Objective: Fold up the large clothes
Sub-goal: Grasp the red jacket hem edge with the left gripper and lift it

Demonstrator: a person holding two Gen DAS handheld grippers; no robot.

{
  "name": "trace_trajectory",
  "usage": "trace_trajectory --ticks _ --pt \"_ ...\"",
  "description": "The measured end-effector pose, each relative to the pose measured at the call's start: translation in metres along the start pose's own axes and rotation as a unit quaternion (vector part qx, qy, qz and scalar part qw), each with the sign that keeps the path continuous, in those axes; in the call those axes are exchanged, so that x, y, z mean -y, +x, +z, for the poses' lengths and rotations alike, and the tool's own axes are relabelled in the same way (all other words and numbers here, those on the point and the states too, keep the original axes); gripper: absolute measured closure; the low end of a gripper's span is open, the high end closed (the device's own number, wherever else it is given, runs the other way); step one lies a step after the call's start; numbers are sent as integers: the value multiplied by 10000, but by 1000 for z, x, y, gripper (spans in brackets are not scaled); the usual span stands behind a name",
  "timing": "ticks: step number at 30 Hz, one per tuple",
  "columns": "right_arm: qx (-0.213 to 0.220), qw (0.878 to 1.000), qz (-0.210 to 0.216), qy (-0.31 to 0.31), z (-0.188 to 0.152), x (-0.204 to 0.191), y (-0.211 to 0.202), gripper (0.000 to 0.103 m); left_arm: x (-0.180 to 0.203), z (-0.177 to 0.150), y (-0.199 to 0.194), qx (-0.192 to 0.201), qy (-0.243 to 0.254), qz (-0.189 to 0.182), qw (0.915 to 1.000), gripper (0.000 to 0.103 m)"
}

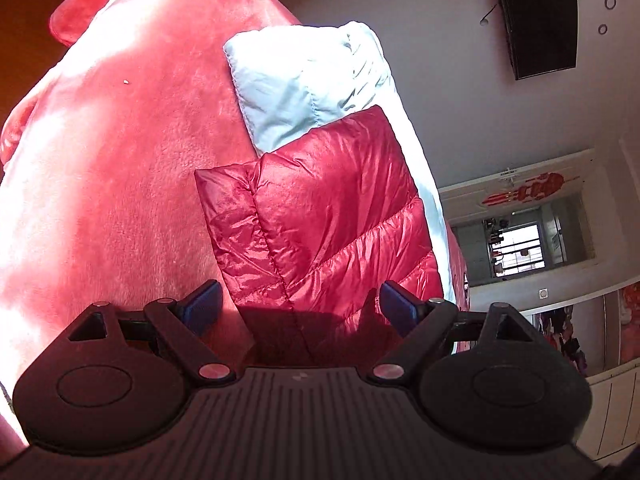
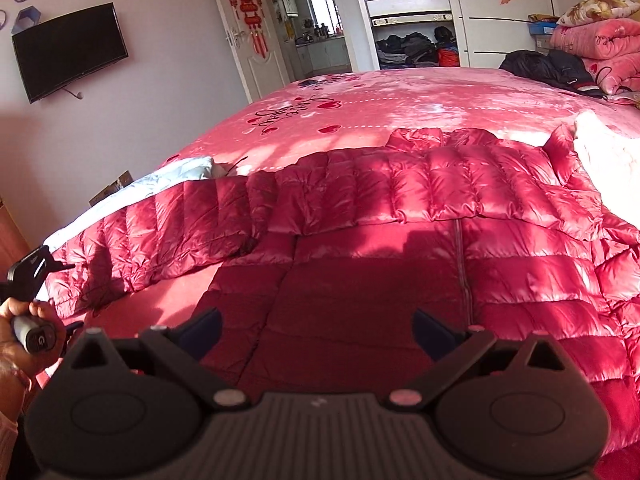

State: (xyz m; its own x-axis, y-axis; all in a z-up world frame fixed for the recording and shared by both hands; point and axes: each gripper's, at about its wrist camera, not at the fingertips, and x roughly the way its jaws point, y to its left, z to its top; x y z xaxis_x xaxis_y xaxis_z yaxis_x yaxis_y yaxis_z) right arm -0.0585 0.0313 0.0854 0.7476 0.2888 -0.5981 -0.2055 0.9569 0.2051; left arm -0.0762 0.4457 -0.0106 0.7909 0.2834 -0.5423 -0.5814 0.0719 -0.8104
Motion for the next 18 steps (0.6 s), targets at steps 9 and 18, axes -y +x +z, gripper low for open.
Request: trace_trajectory --ticks 9,18 --pt "161 9982 97 -564 2 -20 -1 1 1 8 16 -12 27 -64 10000 60" --pt "492 9980 176 -366 3 14 5 1 32 3 7 359 895 -243 9950 96"
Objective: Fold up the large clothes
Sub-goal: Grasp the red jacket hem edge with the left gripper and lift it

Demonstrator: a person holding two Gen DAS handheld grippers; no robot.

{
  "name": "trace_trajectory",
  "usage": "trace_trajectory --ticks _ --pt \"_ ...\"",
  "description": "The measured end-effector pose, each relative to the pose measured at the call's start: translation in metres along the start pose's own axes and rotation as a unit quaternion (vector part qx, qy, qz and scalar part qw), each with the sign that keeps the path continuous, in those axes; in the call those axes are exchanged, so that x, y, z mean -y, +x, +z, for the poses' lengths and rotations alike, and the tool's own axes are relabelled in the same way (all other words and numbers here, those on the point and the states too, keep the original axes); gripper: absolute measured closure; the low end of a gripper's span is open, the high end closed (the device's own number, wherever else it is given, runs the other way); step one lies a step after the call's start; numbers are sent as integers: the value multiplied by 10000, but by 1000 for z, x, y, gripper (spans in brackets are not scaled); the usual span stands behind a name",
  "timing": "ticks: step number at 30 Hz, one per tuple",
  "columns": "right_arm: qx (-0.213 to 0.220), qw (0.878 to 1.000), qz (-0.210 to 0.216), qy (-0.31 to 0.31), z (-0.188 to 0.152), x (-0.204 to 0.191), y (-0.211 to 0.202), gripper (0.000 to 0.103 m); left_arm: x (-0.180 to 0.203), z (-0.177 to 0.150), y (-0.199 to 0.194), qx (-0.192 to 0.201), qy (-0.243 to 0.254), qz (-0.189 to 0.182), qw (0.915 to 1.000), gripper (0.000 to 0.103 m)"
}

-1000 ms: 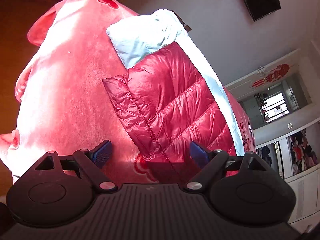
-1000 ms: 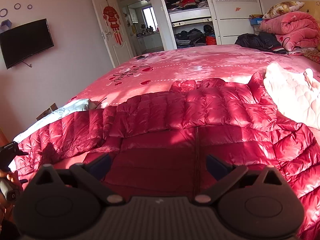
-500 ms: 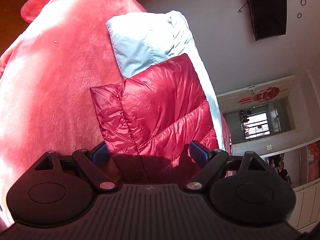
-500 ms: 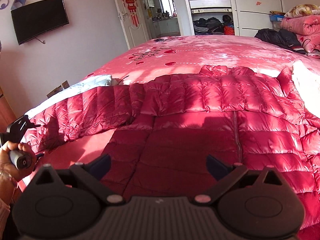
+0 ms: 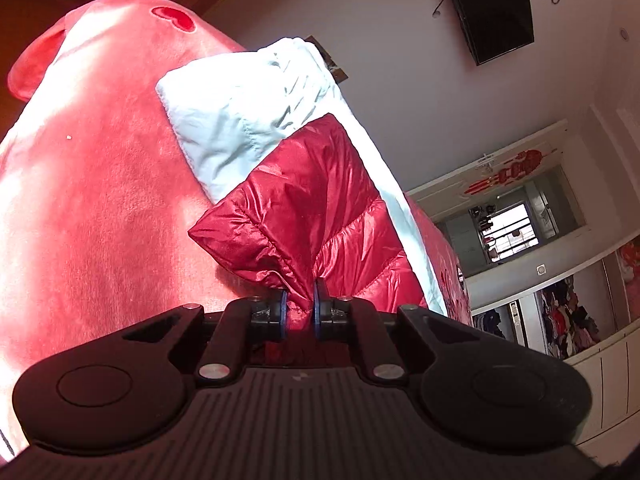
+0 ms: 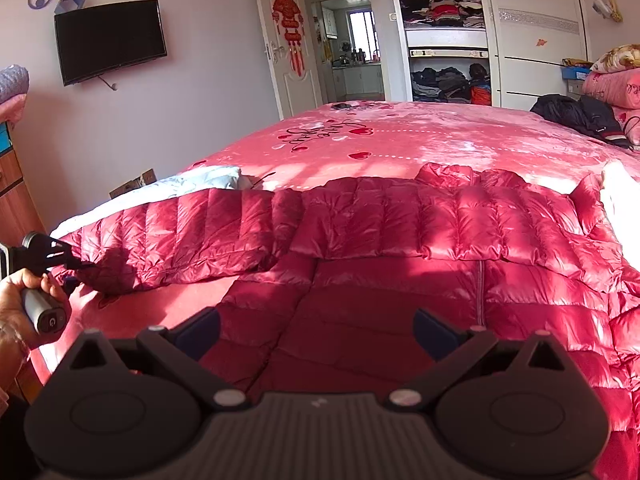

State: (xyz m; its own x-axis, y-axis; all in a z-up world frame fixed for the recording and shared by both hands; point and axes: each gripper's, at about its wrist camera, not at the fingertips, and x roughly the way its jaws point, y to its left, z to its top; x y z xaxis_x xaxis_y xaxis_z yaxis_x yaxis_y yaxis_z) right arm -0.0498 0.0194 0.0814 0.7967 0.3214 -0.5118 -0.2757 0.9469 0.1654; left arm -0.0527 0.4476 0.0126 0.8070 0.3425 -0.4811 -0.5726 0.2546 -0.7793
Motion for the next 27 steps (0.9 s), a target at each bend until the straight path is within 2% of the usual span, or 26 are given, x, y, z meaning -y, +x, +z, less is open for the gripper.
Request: trace_trajectory --ticks 2,6,11,15,17,23,27 --pt "86 9996 -35 260 1 18 2 1 16 2 -9 161 367 -251 9989 97" --pt "322 9962 -127 800 6 57 0 1 53 7 -30 408 969 -770 9915 98" --pt "695 9916 -526 958 13 101 -4 1 106 -3 -47 453 1625 -1249 9777 98" --pt "912 9850 -808 1222 14 137 -6 1 154 -21 -53 390 2180 -1533 9630 98" --pt "1008 9811 -936 1362 16 154 -7 1 180 -34 -56 343 2466 -1683 9538 98" --pt "1311 9683 -1125 1805 23 194 -8 1 257 -101 -64 -42 3298 -2334 9147 98" --pt "1559 9576 -1242 2081 29 223 -14 1 299 -164 -59 -411 3870 -2719 8801 98"
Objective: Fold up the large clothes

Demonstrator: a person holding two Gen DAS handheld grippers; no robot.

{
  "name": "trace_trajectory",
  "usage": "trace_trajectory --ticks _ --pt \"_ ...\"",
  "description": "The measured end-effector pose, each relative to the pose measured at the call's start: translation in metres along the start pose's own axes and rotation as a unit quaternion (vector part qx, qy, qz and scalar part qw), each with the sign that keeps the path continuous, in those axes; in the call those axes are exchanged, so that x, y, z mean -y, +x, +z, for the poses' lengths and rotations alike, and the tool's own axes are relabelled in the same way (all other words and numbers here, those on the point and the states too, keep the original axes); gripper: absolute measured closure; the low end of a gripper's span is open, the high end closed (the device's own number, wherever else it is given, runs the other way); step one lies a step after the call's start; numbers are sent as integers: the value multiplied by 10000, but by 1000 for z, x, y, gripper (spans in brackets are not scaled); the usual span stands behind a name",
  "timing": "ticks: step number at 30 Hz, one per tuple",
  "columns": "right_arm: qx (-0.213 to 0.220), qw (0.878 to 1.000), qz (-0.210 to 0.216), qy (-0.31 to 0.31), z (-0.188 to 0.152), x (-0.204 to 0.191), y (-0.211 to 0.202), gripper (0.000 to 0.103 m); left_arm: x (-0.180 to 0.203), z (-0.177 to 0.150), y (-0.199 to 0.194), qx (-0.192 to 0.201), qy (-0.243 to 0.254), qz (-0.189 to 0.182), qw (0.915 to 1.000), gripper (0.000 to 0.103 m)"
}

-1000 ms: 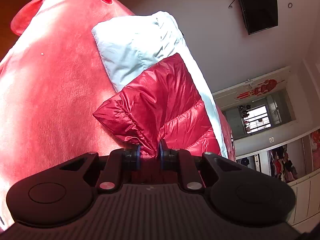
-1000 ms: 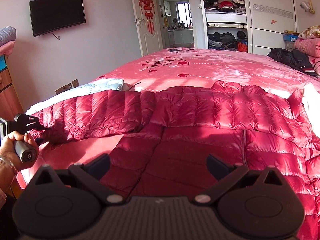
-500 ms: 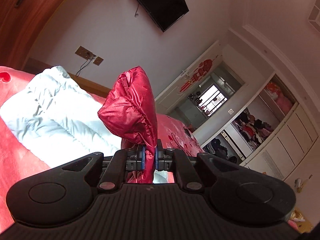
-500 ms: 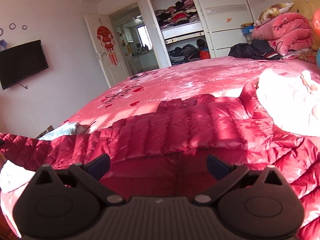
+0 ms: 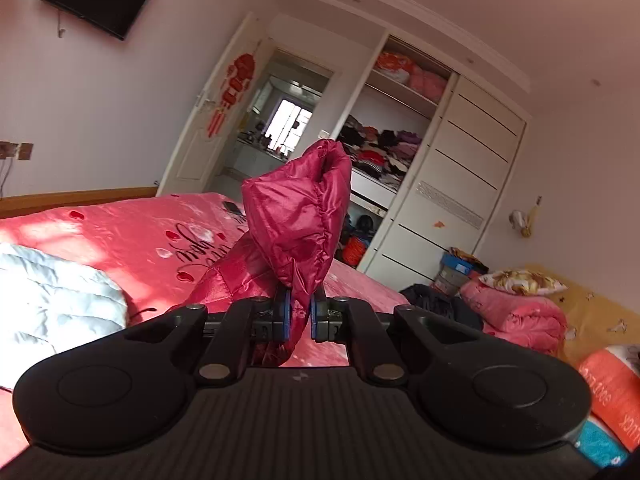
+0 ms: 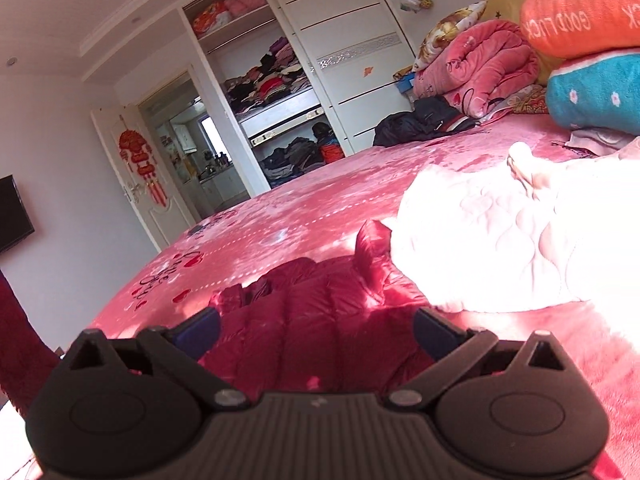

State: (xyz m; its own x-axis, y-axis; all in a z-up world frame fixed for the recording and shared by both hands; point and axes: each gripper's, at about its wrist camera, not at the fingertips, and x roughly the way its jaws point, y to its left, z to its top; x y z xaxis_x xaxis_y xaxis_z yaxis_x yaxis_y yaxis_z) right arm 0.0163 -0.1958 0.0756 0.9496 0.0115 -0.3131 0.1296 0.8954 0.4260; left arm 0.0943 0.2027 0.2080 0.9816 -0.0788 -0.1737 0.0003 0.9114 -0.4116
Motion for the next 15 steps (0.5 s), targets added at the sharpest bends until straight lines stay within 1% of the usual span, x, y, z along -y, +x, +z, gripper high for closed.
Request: trace_trajectory --ticks 3,5,8,11,15 --pt "129 9994 -59 303 11 19 3 1 43 -24 29 -293 329 -380 9983 98" --pt "195 9987 -110 456 15 29 5 1 63 -42 49 -481 523 -578 9958 97" --pt "246 9968 -288 708 20 48 10 1 89 -77 76 -830 747 -874 9899 97" --pt "281 9942 -331 982 24 63 10 1 115 -117 101 -1196 1005 -1071 9819 97" --pt "329 9917 -378 1181 30 79 12 1 125 -162 125 -1669 1271 -1211 9702 97"
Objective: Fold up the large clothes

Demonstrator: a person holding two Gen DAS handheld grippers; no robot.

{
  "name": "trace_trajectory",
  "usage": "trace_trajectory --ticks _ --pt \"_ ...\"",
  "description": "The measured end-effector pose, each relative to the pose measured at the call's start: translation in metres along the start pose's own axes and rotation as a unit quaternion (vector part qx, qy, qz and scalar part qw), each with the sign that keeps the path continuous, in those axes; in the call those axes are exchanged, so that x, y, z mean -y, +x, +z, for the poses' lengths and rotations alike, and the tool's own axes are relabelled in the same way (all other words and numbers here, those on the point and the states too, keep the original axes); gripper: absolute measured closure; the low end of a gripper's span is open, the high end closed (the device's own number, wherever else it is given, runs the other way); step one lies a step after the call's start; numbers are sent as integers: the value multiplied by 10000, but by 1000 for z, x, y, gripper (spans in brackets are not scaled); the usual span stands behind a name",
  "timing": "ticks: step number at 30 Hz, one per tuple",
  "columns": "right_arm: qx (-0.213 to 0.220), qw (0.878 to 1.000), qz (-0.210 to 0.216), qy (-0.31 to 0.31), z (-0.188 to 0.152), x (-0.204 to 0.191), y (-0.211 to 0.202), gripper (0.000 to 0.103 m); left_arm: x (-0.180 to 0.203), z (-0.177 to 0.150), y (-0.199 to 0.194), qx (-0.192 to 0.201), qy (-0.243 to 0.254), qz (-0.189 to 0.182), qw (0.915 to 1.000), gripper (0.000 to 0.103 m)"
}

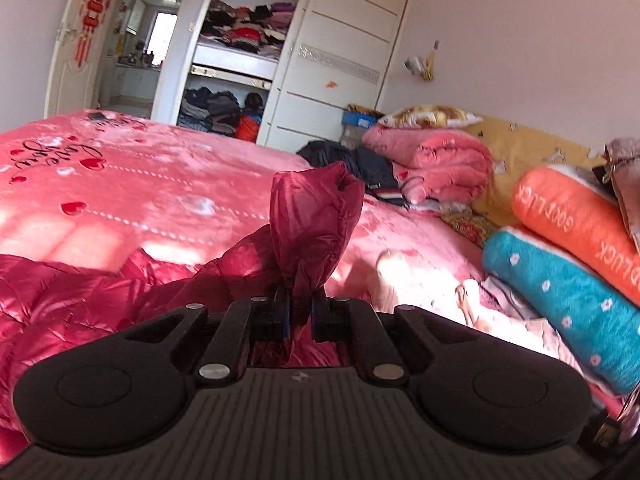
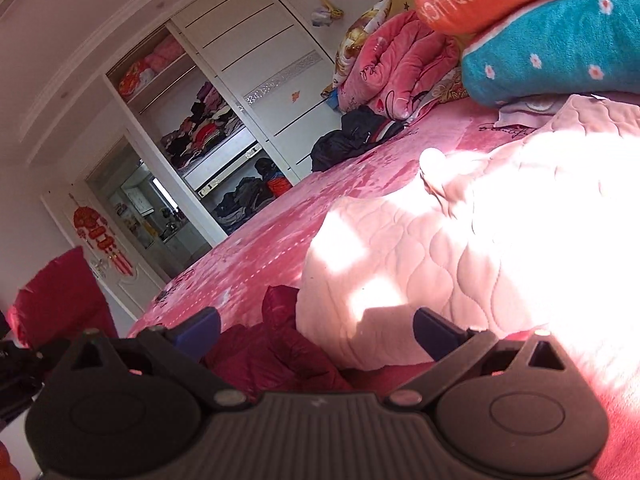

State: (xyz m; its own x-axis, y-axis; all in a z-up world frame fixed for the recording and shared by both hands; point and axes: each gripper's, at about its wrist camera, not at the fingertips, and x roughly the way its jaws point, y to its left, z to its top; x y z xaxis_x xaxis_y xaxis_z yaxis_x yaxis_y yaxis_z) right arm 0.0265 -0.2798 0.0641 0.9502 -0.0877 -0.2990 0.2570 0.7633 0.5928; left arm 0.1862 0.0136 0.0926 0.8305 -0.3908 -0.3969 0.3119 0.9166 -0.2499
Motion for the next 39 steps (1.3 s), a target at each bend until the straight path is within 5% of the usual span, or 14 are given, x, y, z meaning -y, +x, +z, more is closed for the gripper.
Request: trace_trajectory --ticks 13,16,20,26,34,37,39 --pt "-201 9997 105 49 1 8 23 1 47 -53 14 -880 290 -199 9955 95" --pt "-290 9994 188 -11 -1 7 28 1 50 -54 18 -944 278 -305 9947 83" --pt "-406 9986 333 -48 -4 3 33 1 52 -58 14 -967 246 -454 9940 49" --pt "-562 9957 734 -97 -6 -3 37 1 34 -63 -15 -967 64 -549 9938 37" --pt "-1089 9885 949 -455 -25 -25 54 5 -23 -57 -70 -842 -86 -71 9964 32" --pt "-1322 9853 923 -572 -33 -28 63 17 -55 -49 -78 -697 -83 415 9967 32" --pt "-1419 9828 1000 -634 -37 -32 67 36 -74 -45 -80 -620 -147 763 9950 32"
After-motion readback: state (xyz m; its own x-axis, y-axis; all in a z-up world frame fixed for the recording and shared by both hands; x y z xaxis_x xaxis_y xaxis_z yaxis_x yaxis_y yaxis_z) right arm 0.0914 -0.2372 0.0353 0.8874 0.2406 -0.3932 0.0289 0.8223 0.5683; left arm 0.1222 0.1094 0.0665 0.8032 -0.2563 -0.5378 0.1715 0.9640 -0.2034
